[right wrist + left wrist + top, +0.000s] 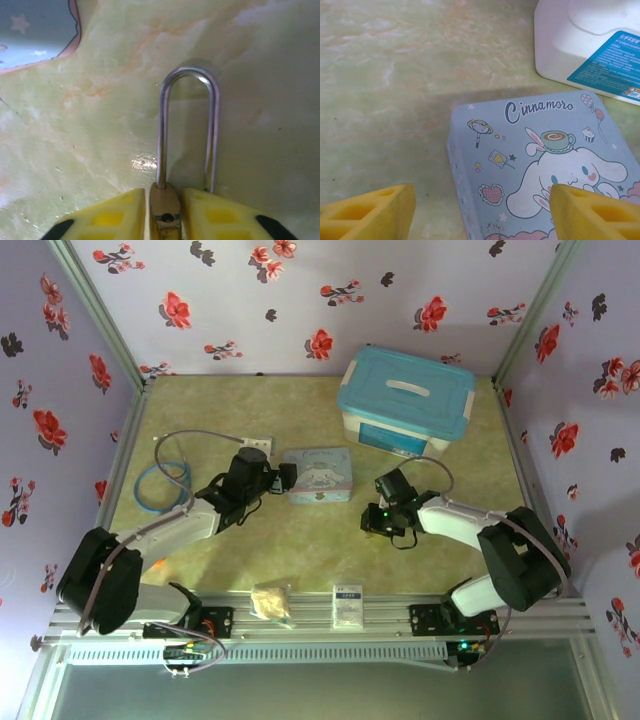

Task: Unlock a padlock with a key

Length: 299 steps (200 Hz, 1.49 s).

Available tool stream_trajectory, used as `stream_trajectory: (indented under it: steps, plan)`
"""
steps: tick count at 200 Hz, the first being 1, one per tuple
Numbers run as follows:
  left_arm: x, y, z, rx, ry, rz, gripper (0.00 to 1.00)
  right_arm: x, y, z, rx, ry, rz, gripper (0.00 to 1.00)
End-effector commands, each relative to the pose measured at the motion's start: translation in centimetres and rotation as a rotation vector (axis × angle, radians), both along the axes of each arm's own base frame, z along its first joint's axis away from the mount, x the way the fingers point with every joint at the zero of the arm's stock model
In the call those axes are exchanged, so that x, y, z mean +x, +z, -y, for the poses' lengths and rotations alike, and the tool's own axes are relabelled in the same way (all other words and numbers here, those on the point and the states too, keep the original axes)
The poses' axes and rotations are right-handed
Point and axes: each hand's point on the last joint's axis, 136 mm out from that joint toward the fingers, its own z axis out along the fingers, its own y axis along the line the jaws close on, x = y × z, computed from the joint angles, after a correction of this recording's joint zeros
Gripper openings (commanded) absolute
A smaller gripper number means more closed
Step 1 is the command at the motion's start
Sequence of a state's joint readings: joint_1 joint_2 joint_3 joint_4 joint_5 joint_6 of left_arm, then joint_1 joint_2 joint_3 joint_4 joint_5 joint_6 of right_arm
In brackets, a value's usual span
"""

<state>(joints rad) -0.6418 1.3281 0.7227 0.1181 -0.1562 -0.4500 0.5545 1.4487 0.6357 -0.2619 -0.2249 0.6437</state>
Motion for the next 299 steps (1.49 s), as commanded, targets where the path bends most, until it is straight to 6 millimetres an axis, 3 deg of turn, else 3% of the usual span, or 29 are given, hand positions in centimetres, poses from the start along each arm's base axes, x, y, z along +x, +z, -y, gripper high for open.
stream_trajectory:
  steps: [1, 134, 164, 189, 199, 208, 241, 276, 299]
  plan:
    - [-0.6, -0.2, -1.1, 0.006, 0.013, -0.016, 0.72, -2.9, -2.1, 4.8, -0.233, 0.000, -0.120, 0.34]
    - [-1.2, 0.9, -2.5, -0.015, 0.038, 0.003, 0.73, 0.2, 1.4, 5.8, -0.341, 0.029, 0.047, 0.42]
    - [-1.2, 1.8, -3.9, -0.009, 0.066, 0.010, 0.75, 0.8, 3.1, 4.9, -0.276, 0.021, 0.104, 0.53]
    - [-1.1, 2.7, -7.1, 0.022, 0.167, 0.056, 0.85, 2.5, 5.4, 4.8, -0.233, -0.016, 0.204, 0.66]
    - [-1.1, 2.8, -8.9, 0.073, 0.229, 0.078, 0.88, 3.5, 6.7, 5.6, -0.251, -0.047, 0.266, 0.72]
    - [-1.0, 2.8, -10.9, 0.132, 0.300, 0.098, 0.99, 4.5, 8.1, 6.8, -0.290, -0.085, 0.341, 0.79]
    - [-0.4, 1.4, -16.9, 0.400, 0.456, 0.135, 1.00, 7.8, 12.1, 12.7, -0.453, -0.233, 0.605, 0.85]
    - [0.7, 0.6, -20.9, 0.492, 0.527, 0.124, 1.00, 9.4, 14.5, 18.7, -0.602, -0.397, 0.823, 0.85]
    - [1.9, -0.8, -22.3, 0.539, 0.505, 0.170, 1.00, 10.1, 14.7, 19.3, -0.599, -0.399, 1.017, 0.85]
